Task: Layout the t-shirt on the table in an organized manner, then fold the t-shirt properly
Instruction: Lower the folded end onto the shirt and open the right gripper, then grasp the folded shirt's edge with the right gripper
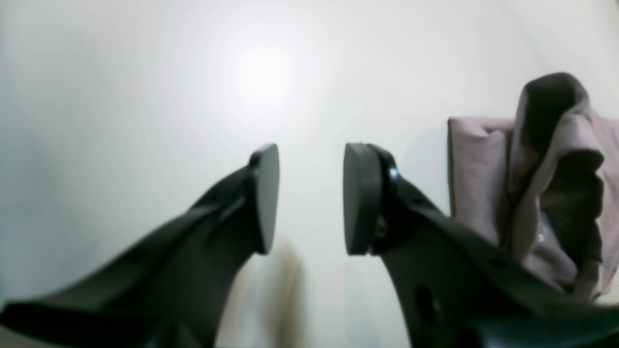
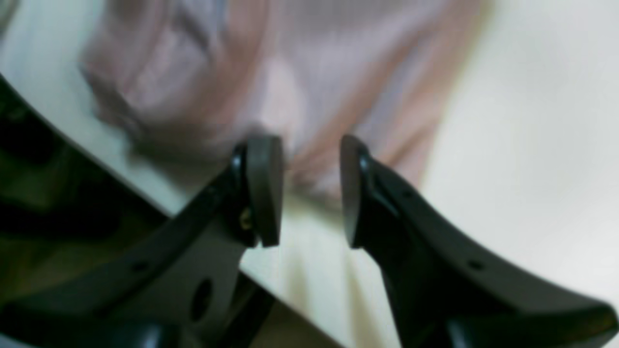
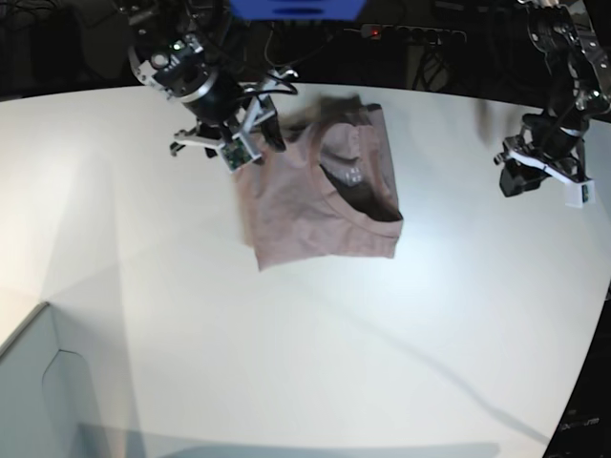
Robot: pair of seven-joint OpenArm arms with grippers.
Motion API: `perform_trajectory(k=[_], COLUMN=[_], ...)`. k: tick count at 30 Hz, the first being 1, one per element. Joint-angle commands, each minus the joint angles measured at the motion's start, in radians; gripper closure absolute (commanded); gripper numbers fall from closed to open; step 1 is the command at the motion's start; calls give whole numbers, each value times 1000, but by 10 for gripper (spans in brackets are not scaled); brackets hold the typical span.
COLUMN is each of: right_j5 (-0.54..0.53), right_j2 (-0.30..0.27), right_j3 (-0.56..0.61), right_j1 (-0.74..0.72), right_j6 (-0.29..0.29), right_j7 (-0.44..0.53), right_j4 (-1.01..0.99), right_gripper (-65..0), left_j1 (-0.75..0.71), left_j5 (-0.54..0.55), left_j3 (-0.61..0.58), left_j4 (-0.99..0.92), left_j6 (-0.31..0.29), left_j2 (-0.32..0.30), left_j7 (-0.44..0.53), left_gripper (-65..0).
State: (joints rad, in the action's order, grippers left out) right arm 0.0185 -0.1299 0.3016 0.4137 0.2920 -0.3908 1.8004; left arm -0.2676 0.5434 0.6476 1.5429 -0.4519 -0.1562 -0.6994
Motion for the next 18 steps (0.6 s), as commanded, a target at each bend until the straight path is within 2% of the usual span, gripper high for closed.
perform_trajectory(k=[1, 3, 5, 7, 10, 18], right_j5=[-13, -13, -13, -12, -12, -12], right_j2=[14, 52, 82, 89, 86, 94], right_j3=[9, 34, 48, 97, 202, 278], right_j1=[4, -5, -20, -45, -88, -178], right_j6=[6, 6, 6, 6, 2, 0], right_j7=[19, 13, 11, 11, 13, 20], right_j4=[37, 40, 19, -24, -110, -271], right_gripper=[-188, -208, -262, -327, -398, -400], left_j1=[8, 8, 8, 8, 8, 8], left_j5=[16, 16, 16, 16, 16, 14], left_j3=[5, 18, 44, 71, 120, 160], left_j4=[15, 11, 8, 6, 5, 5], left_j6=[-2, 3, 0, 0, -2, -2], left_j2=[-19, -46, -58, -66, -93, -95], left_j7=[25, 17, 17, 17, 17, 17], left_gripper=[-249, -310, -379, -416, -423, -423])
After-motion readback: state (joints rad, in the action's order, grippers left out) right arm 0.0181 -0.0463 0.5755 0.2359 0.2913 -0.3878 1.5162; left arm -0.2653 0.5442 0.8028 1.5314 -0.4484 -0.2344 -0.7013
